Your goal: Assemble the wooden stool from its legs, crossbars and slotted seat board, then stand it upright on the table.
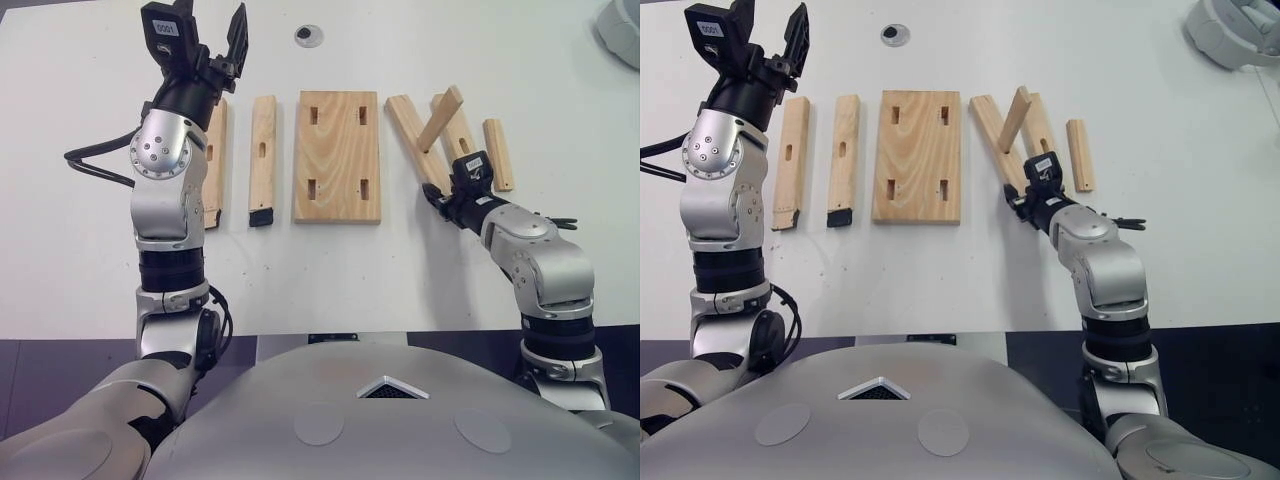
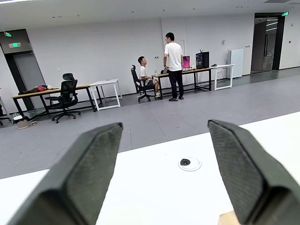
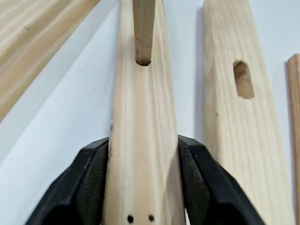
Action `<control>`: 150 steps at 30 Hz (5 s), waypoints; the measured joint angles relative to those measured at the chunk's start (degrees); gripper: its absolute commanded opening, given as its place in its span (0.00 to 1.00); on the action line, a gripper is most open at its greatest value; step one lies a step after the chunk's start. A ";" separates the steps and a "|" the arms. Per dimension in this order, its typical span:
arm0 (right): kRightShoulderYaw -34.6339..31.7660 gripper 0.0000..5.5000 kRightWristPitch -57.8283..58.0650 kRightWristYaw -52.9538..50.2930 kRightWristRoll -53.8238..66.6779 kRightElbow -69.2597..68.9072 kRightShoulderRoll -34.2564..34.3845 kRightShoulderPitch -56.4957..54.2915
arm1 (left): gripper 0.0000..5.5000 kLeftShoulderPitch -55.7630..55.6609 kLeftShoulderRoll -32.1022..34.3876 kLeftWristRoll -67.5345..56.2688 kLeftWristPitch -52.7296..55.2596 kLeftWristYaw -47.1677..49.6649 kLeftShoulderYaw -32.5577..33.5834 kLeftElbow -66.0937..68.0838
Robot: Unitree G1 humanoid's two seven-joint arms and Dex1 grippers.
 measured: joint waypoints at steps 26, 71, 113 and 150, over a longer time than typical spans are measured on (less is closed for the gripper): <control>0.19 0.38 -33.96 15.38 7.58 -0.90 4.02 -15.77 | 0.61 -12.00 -11.93 -66.13 33.30 8.16 15.80 -6.25; 2.72 0.81 -40.39 17.41 -9.59 5.72 -8.00 3.23 | 0.19 17.50 -0.78 -65.12 23.61 34.51 11.11 -30.78; 10.28 0.81 -37.17 26.06 -19.06 7.02 -12.37 1.01 | 0.19 26.45 -2.98 -18.69 23.50 35.84 -16.21 -44.82; 10.27 0.81 -35.73 25.70 -18.57 8.07 -11.21 -2.17 | 0.34 13.66 -13.83 -4.85 45.63 29.42 -16.03 -41.52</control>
